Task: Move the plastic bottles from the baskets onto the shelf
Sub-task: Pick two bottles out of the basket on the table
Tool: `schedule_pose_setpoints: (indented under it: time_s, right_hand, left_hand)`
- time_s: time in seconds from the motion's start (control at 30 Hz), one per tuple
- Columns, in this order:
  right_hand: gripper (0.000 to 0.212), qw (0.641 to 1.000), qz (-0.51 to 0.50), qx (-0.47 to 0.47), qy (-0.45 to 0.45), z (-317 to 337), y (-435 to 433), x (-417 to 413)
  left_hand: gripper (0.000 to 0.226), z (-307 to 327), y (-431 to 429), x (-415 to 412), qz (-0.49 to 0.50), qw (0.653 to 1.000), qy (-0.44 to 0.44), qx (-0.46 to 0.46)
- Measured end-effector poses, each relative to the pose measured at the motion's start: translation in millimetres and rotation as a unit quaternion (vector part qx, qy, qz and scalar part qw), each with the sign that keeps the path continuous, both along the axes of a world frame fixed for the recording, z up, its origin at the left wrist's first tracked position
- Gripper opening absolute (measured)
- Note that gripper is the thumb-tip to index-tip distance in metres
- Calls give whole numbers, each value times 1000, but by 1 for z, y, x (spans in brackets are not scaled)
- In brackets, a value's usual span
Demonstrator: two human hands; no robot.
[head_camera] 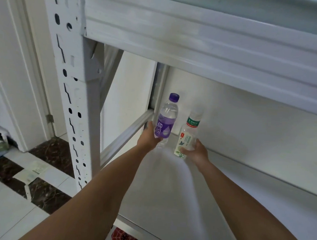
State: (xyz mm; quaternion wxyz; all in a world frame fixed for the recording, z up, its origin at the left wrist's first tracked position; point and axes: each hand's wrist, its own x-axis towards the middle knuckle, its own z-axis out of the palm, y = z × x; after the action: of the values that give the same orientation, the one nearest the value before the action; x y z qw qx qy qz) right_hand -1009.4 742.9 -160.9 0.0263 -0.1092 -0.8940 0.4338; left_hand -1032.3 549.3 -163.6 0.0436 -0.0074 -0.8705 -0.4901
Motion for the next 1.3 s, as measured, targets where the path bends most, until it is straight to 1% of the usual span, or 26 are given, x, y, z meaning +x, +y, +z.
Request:
schedule_pose_setpoints:
  time_s: [0.1, 0.17, 0.2, 0.27, 0.33, 0.43, 0.5, 0.6, 0.77, 0.9, 1.03, 1.17, 1.3]
  right_hand:
    - [100, 1000, -6, 8, -22, -1, 1, 5]
    - [107, 998, 1, 41, -39, 0, 1, 11]
    - [109, 996, 4, 74, -45, 1, 1, 15]
    - [113, 981, 21, 180, -64, 4, 4, 25]
    - [116, 954, 50, 285, -79, 13, 7, 39]
    - [114, 928, 93, 351, -81, 30, 6, 61]
    - [111, 919, 100, 375, -73, 41, 5, 78]
    - [108, 913, 84, 395, -57, 54, 5, 106]
    - [106, 912, 88, 394, -71, 56, 1, 153]
    - [104, 907, 133, 395, -58, 53, -10, 181]
    - [103, 897, 203, 394, -10, 51, -26, 199]
    - [101, 862, 314, 394, 43, 49, -57, 224]
    - [100, 803, 437, 397, 86, 41, -109, 266]
  left_hand:
    - [98, 2, -7, 13, -4, 998, -10, -58]
    - [107, 3, -15, 25, -13, 989, -22, -149]
    - [108, 4, -19, 31, -20, 979, -23, -202]
    - [106, 10, -24, 45, -42, 958, -27, -283]
    - [97, 21, -27, 58, -86, 935, -12, -345]
    - [87, 43, -28, 77, -158, 878, 59, -449]
    - [85, 57, -29, 88, -168, 849, 83, -494]
    - [85, 70, -31, 106, -172, 833, 88, -518]
    - [85, 66, -39, 148, -174, 837, 77, -513]
    - [85, 63, -45, 184, -152, 850, 65, -501]
    - [86, 59, -56, 228, -112, 852, 49, -510]
    - [87, 52, -76, 296, -50, 864, 17, -501]
    - [88, 50, -107, 387, 48, 865, -61, -495]
